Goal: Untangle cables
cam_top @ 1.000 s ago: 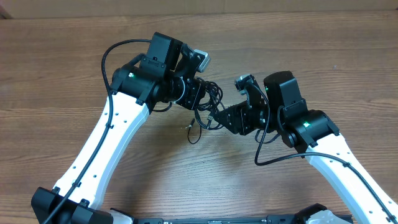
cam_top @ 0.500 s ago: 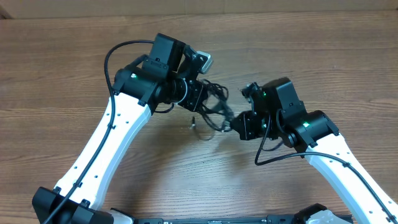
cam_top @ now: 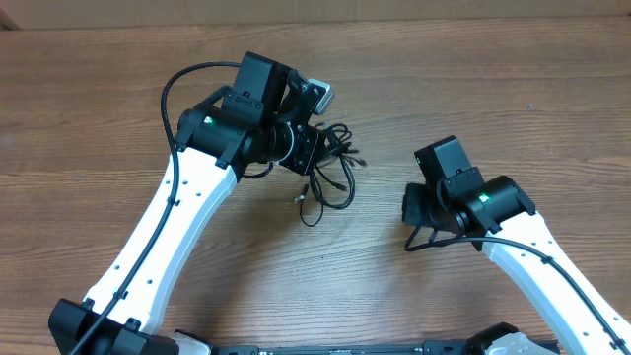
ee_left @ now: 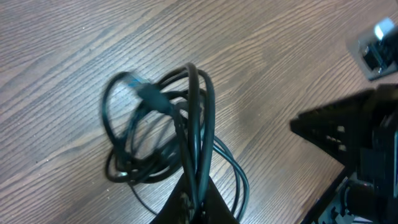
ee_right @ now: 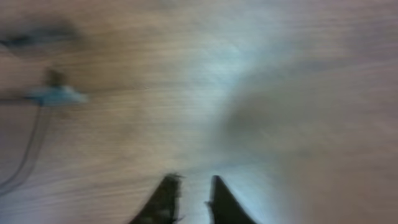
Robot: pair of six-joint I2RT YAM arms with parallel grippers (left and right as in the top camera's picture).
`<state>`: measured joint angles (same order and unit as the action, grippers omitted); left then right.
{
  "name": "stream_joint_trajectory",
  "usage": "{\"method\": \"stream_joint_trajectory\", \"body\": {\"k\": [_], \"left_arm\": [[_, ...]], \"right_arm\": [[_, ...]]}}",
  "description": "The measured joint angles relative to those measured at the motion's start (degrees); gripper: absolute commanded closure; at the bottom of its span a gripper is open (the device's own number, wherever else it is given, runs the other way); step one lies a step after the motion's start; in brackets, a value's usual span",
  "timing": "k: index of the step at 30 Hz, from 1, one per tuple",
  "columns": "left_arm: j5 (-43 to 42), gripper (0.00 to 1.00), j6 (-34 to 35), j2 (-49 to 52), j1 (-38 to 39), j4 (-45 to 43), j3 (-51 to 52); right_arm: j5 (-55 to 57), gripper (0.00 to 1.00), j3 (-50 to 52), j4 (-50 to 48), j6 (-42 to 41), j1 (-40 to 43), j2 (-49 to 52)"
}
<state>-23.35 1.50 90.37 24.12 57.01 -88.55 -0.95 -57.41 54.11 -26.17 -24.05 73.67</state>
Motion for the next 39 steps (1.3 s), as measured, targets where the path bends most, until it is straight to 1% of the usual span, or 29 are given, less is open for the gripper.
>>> {"method": "stream_joint_trajectory", "body": {"k": [1,3,4,7,11,14,16,17,18,19,20,22,25,26,34,39], "left_arm": [[0.0,0.96,0.0,0.0,0.0,0.0,0.0],[0.0,0.96,0.0,0.0,0.0,0.02,0.0],[0.0,0.96,0.02,0.0,0.0,0.04,0.0],[0.0,0.96,0.0,0.0,0.0,0.02,0.0],[-0.07,0.96,-0.66,-0.42,0.0,0.04,0.0],[-0.22,0.96,-1.97,-1.75,0.0,0.07,0.0],[0.22,0.96,-2.84,-3.17,0.0,0.22,0.0],[1.09,0.92,-3.08,-3.87,0.0,0.28,0.0],[2.99,0.82,-3.32,-4.85,0.02,0.39,0.0],[4.72,0.69,-3.26,-5.46,0.0,0.48,0.0],[7.76,0.59,-3.17,-6.16,0.0,0.59,-0.04],[12.63,0.51,-1.62,-6.75,0.0,1.33,-0.35],[15.02,0.48,-0.87,-6.73,0.0,1.75,-0.39],[15.41,0.48,-0.59,-6.73,0.0,1.73,-0.39],[17.92,0.48,1.27,-6.43,0.0,1.7,-0.42],[18.56,0.48,2.67,-2.69,0.0,1.7,-0.44]], "right_arm": [[-1.75,0.51,0.02,-2.47,1.2,0.0,0.0],[-6.27,0.46,0.07,-7.52,4.15,0.0,0.0],[-8.66,0.45,0.09,-9.66,5.27,0.0,0.0],[-13.09,0.46,0.09,-14.49,7.52,-0.02,0.0],[-15.82,0.47,0.11,-17.29,8.83,-0.02,0.0],[-16.15,0.55,0.11,-17.03,9.53,-0.02,0.0],[-15.28,0.57,0.11,-15.8,9.64,-0.02,0.0],[-14.8,0.57,0.11,-15.13,9.53,-0.04,0.0],[-13.75,0.57,0.11,-13.79,9.42,-0.04,0.0],[-12.87,0.57,0.11,-12.79,9.31,-0.04,0.0],[-11.13,0.56,0.11,-11.04,8.76,-0.04,0.0],[-8.02,0.56,0.11,-8.0,7.48,-0.04,0.0],[-4.87,0.55,0.11,-5.4,6.49,-0.04,0.0],[-3.96,0.53,0.11,-4.42,6.23,-0.04,0.0],[-1.03,0.51,0.11,-1.97,5.35,-0.04,0.0],[-0.57,0.46,0.11,-0.11,5.2,-0.04,0.0]]}}
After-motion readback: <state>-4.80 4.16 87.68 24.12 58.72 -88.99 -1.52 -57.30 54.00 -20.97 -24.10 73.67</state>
